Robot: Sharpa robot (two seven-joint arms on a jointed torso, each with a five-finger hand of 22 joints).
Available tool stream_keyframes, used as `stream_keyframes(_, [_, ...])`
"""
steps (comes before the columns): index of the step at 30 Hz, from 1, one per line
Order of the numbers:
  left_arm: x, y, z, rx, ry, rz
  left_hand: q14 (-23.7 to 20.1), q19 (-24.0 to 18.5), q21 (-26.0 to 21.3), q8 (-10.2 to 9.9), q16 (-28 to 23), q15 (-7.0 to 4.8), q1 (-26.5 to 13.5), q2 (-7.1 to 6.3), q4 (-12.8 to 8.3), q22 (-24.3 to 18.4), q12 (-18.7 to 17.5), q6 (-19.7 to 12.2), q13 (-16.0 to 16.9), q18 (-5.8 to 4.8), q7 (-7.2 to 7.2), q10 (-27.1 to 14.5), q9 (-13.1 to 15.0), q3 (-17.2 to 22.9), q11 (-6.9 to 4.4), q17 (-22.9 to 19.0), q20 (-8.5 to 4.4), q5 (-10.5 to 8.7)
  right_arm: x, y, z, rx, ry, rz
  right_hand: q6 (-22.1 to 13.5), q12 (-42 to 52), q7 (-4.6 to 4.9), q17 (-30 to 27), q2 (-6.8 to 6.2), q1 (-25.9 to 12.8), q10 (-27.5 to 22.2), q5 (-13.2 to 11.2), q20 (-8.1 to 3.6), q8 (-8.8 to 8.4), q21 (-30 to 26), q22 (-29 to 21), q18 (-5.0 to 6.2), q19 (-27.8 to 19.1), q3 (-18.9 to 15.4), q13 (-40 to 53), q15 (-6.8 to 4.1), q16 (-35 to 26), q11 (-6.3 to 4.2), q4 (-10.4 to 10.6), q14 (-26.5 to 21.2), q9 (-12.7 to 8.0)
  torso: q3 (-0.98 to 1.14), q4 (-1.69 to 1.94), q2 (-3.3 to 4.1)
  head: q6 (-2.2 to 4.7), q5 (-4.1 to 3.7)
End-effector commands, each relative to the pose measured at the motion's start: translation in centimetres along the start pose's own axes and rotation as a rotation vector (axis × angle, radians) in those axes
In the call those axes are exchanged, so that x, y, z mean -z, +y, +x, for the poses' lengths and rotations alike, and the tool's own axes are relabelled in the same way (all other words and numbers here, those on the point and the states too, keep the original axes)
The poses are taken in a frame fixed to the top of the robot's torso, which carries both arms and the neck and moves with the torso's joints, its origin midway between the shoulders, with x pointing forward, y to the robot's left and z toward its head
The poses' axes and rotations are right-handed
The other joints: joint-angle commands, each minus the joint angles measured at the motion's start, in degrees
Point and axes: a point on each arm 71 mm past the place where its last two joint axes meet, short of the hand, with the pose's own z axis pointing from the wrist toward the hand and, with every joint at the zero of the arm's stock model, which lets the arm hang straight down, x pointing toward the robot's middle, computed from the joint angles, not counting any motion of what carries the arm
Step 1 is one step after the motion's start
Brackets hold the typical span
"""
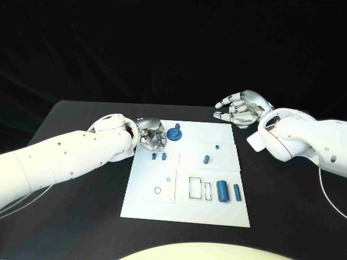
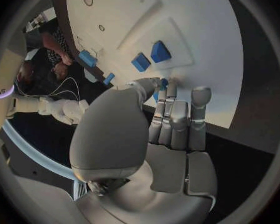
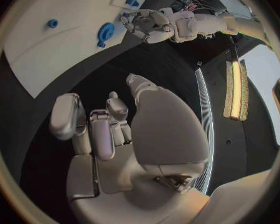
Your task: Assemble the parts on the task board
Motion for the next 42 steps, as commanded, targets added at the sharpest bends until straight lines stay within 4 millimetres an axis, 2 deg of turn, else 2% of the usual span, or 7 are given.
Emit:
stream_keyframes(1, [0.0, 0.3, 0.5, 0.002, 0.027, -0.008, -0.17, -0.30, 0.01, -0.39, 0.19, 0.03, -0.65, 0.16, -0.10, 0.19, -0.39, -0.36, 0.06, -0.16, 0.06, 0.05, -0.02, 0.16, 0.32, 0.00, 0.02, 0.09, 0.1, 0.1, 0.1, 0.007, 0.013, -0.012, 0.10, -0.31, -0.32, 1.13, 0.24, 0.44, 0.18, 0.02, -0.12, 0.18, -0.27, -0.05, 0.99, -0.25, 0.30, -0.04, -0.31, -0.23, -0.19, -0.04, 2.59, -0.05, -0.05, 0.04, 0.00, 0.03, 0.04])
stream_keyframes(7, [0.0, 0.4, 0.5, 0.009, 0.019, -0.008, -0.17, -0.44, -0.10, -1.74, 0.31, 0.11, -1.12, -0.28, -0.27, 0.06, -1.06, -1.58, 0.20, -0.10, 0.21, 0.22, -0.31, 0.49, 0.41, -0.07, 0.13, 0.18, 0.1, 0.0, 0.1, 0.007, 0.012, -0.011, 0.10, -0.31, -0.32, 1.13, 0.24, 0.44, 0.18, 0.02, -0.12, 0.18, -0.27, -0.05, 0.99, -0.25, 0.30, -0.04, -0.31, -0.23, -0.19, -0.04, 2.59, -0.05, -0.04, 0.01, 0.00, 0.05, 0.04])
stream_keyframes(15, [0.1, 0.6, 0.4, 0.011, 0.013, -0.016, -0.94, -1.03, -0.74, -5.47, 0.08, 0.26, -2.11, -1.38, -0.43, -0.64, -2.60, -6.26, 0.47, 0.08, 0.65, -0.06, -1.55, 1.12, 0.52, -1.25, 0.33, 0.15, 0.1, 0.0, 0.0, 0.008, 0.011, -0.009, 0.07, -0.32, -0.33, 1.02, 0.18, 0.45, 0.20, 0.02, -0.12, 0.21, -0.38, -0.11, 1.01, -0.28, 0.32, -0.08, -0.31, -0.30, -0.19, -0.06, 2.57, -0.07, -0.06, 0.04, 0.02, 0.13, 0.03])
stream_keyframes(31, [0.3, 1.1, 0.3, 0.012, 0.006, -0.036, -1.18, -1.18, -1.02, -6.81, -0.01, 0.29, -2.40, -1.66, -0.47, -0.92, -3.09, -8.09, 0.70, 0.14, 0.65, -0.11, -2.07, 1.13, 0.57, -1.69, 0.35, 0.17, 0.1, -0.2, -0.1, 0.015, 0.011, 0.002, -0.01, -0.85, -0.33, 0.24, 0.02, 0.57, -0.30, 0.01, -0.14, 0.23, -1.43, -0.84, 1.24, -0.84, 0.38, -0.78, -0.32, -0.69, -0.20, -0.17, 2.38, -0.12, -0.04, -0.02, 0.01, 0.31, 0.08])
stream_keyframes(37, [0.7, 2.0, 0.0, 0.013, -0.011, -0.056, -1.49, -1.53, -1.38, -7.00, -0.17, 0.34, -2.45, -1.75, -0.50, -1.41, -3.34, -8.31, 0.70, 0.24, 0.67, -0.42, -2.14, 1.10, 0.67, -2.25, 0.38, 0.18, 0.0, -0.6, 0.0, 0.047, 0.038, 0.008, -0.68, -14.28, -0.37, -6.47, -0.62, 1.03, -10.33, 0.03, -0.26, 0.75, -9.00, -5.89, 2.62, -4.49, 1.58, -16.22, -0.47, -5.20, -0.29, -0.14, 0.36, -0.47, -0.04, -0.03, 0.00, 0.37, 0.01])
stream_keyframes(39, [0.9, 2.7, -0.3, 0.029, -0.033, -0.066, -1.94, -1.94, -1.78, -7.05, -0.41, 0.43, -2.49, -1.73, -0.48, -1.95, -3.59, -8.28, 0.70, 0.34, 0.75, -0.80, -2.17, 1.11, 0.80, -3.02, 0.43, 0.19, 0.0, -0.8, 0.1, 0.083, 0.058, -0.003, -0.17, -23.15, -0.32, -13.28, -1.47, 2.44, -13.79, 0.06, -0.31, 1.30, -14.54, -9.56, 3.50, -7.02, 3.80, -23.13, -0.53, -10.00, -0.24, -0.41, -1.73, -0.56, -0.05, -0.02, -0.01, 0.38, -0.11])
stream_keyframes(42, [1.4, 3.5, -0.9, 0.073, -0.070, -0.078, -4.98, -3.97, -3.70, -6.21, -2.25, 0.93, -2.30, -1.47, -0.67, -4.56, -4.18, -6.32, 0.71, 0.86, 1.37, -2.25, -1.87, 1.59, 1.48, -8.13, 0.76, 0.20, 0.1, -0.9, 0.4, 0.139, 0.090, -0.022, 0.30, -33.61, 0.14, -15.43, -2.82, 4.08, -13.75, 0.02, -0.16, 1.64, -16.83, -10.92, 3.75, -7.26, 7.04, -31.94, -0.20, -12.02, 0.33, -1.25, -1.84, -0.82, -0.02, -0.02, -0.07, 0.44, -0.28])
